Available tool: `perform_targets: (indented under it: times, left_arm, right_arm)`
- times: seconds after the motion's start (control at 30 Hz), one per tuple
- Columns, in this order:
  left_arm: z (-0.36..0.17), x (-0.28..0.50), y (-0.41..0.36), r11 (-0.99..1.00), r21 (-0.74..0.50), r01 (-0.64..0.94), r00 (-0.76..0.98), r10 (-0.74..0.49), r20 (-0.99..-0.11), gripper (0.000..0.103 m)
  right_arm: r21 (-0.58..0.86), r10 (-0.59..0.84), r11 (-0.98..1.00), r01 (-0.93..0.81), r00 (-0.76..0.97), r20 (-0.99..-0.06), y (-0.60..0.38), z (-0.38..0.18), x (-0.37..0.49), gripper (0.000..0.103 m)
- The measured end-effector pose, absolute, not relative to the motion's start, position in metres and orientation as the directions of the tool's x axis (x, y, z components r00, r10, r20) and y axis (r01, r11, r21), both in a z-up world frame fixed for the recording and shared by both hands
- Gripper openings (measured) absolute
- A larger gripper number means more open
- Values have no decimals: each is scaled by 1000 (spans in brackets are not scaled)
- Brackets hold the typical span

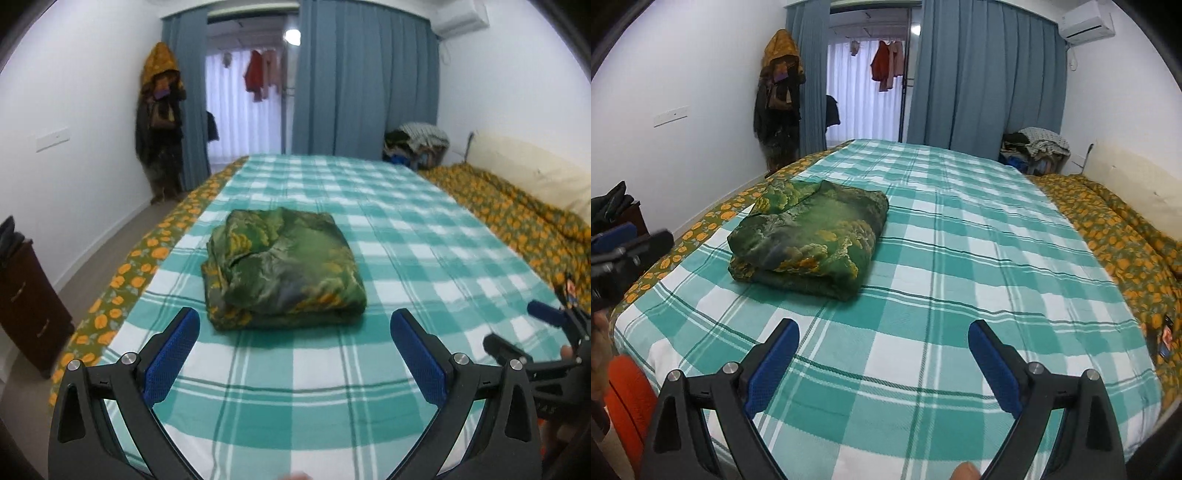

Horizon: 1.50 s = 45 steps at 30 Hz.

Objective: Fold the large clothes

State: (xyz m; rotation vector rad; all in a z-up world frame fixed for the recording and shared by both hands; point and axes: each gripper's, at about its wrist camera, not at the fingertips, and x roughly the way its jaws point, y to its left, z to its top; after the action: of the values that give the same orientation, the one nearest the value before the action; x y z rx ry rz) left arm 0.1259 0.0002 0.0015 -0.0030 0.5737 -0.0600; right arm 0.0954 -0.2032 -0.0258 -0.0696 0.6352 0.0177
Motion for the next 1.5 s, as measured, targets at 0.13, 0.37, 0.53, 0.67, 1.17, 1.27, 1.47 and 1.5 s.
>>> perform_targets:
  times: [0.13,0.37,0.53,0.67,1.17,1.27,1.47,1.5]
  left_arm:
    - [-11,130,-8,998,1,71,792,-56,-608,103]
    - [-23,122,-13,997,-30,69,766,-72,-639,103]
    - [-25,124,-20,999,47,26,757,11,-653,103]
    - [-23,119,-21,999,53,12,760,25,-649,103]
    - [-2,114,-21,998,67,13,719,37,-694,103]
    - [3,110,-25,997,74,13,724,42,-688,103]
    - [5,109,-28,994,110,5,731,72,-679,103]
    - [4,109,-28,994,109,6,730,70,-680,103]
  right_arm:
    - [-35,-21,999,-1,795,-607,-207,-20,94,95]
    - [-29,-59,998,53,772,-633,-213,-24,95,95]
    - [-32,-62,998,54,761,-646,-210,-25,95,95]
    - [-44,-66,998,50,762,-644,-206,-22,92,95]
    - [-19,-20,1000,9,740,-672,-199,-10,75,95]
    - [-9,-8,1000,2,737,-676,-199,-6,73,95]
    - [-13,-8,1000,-1,736,-677,-198,-3,71,95]
    - [-12,-6,1000,-3,734,-679,-198,-3,70,95]
